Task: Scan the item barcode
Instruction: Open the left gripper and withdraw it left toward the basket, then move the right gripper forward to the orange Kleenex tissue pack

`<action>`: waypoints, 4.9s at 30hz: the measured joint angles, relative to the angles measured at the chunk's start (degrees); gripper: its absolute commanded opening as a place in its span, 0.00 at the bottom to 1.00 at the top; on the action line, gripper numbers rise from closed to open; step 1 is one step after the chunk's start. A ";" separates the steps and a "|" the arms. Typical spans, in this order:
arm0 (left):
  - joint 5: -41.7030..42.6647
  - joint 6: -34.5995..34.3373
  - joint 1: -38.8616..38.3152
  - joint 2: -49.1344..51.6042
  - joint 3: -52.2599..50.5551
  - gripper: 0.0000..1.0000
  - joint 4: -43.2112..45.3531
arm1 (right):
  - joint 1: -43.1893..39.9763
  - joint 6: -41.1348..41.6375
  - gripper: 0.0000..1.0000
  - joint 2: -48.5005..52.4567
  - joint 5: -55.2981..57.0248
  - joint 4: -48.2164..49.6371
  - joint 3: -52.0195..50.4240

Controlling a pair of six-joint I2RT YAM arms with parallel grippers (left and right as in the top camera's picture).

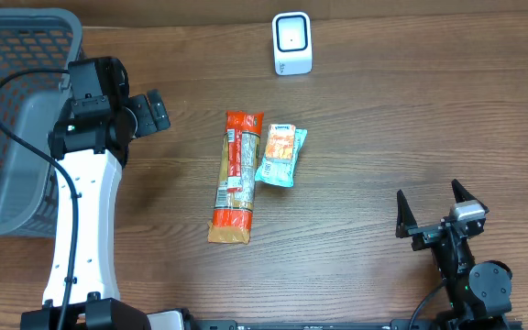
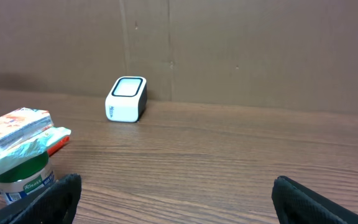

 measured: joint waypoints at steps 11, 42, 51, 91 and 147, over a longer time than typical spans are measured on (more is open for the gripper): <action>0.00 0.00 0.00 0.00 0.00 1.00 0.00 | 0.00 -0.02 1.00 0.00 0.00 0.00 0.02; 0.00 0.00 0.00 0.00 0.00 1.00 0.00 | 0.00 0.22 1.00 0.00 -0.24 -0.02 0.02; 0.00 0.02 0.00 0.00 0.00 1.00 -0.02 | 0.00 6.12 1.00 0.00 -0.68 -2.80 0.15; 0.00 0.02 0.00 0.04 0.00 1.00 -0.33 | 0.00 8.76 0.68 58.42 -16.74 -65.02 74.93; 0.00 0.02 0.00 0.04 0.00 1.00 -0.33 | 9.90 15.41 0.51 103.27 -33.00 -47.56 89.00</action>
